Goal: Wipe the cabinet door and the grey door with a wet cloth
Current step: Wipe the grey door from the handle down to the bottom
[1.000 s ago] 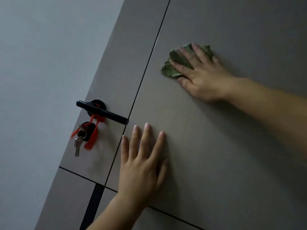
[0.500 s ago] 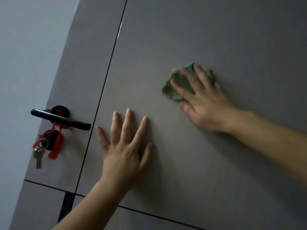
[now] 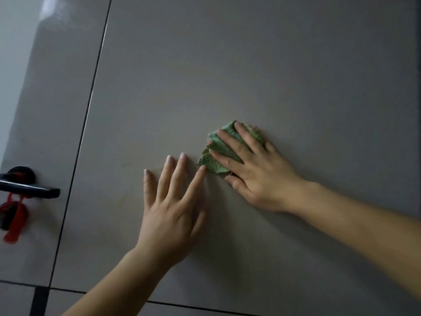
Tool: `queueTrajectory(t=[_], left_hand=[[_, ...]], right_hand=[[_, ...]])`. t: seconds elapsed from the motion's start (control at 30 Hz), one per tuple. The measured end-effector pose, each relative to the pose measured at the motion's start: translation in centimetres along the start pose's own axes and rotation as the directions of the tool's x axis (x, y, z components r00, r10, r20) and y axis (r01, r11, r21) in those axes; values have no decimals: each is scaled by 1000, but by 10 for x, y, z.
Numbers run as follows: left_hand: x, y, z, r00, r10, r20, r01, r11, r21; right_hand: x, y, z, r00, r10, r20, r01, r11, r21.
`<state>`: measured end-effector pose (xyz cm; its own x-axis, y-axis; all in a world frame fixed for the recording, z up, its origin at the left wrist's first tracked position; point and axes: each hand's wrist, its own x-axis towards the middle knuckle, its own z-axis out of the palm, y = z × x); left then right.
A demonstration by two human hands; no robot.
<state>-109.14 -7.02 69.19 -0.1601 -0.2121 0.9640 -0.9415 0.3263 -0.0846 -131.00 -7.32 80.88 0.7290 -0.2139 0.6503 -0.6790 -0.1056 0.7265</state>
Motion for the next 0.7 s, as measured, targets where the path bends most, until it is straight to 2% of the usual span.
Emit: queueTrajectory(t=[0.07, 0.13, 0.2, 0.23, 0.3, 0.37, 0.43, 0.47, 0.53, 0.63, 0.67, 0.7], left_hand=[[-1, 4, 3, 1000, -7, -4, 7, 1000, 15], [-1, 5, 4, 1000, -21, -17, 22, 999, 26], [0, 9, 5, 999, -36, -30, 37, 999, 32], [0, 11, 6, 999, -44, -31, 45, 998, 37], [1, 15, 6, 998, -51, -31, 53, 997, 51], [1, 18, 6, 999, -34, -36, 36, 997, 67], [1, 24, 6, 999, 13, -47, -10, 997, 77], [2, 28, 6, 998, 38, -56, -33, 996, 81], [4, 37, 8, 995, 71, -70, -65, 995, 79], [7, 51, 12, 995, 70, -74, -67, 997, 46], [8, 55, 14, 996, 62, -68, -60, 997, 38], [8, 59, 16, 997, 54, -59, -52, 998, 35]], right_hand=[[5, 26, -3, 1000, 29, -1, -29, 999, -14], [20, 61, -13, 973, 230, -18, -230, 973, 17], [32, 81, -20, 894, 447, 19, -447, 890, 92], [33, 78, -21, 872, 488, 27, -488, 867, 104], [20, 55, -15, 915, 402, -21, -400, 914, 68], [-11, 31, -4, 977, 204, -59, -203, 979, 14], [-36, 34, -1, 996, 85, -14, -86, 996, -16], [-41, 47, -2, 997, 80, -13, -81, 996, -31], [-44, 80, -4, 975, 217, -44, -219, 974, -58], [-53, 109, -9, 839, 542, -38, -541, 840, 36], [-60, 103, -6, 815, 577, -54, -574, 817, 52], [-69, 89, -2, 831, 551, -77, -550, 834, 41]])
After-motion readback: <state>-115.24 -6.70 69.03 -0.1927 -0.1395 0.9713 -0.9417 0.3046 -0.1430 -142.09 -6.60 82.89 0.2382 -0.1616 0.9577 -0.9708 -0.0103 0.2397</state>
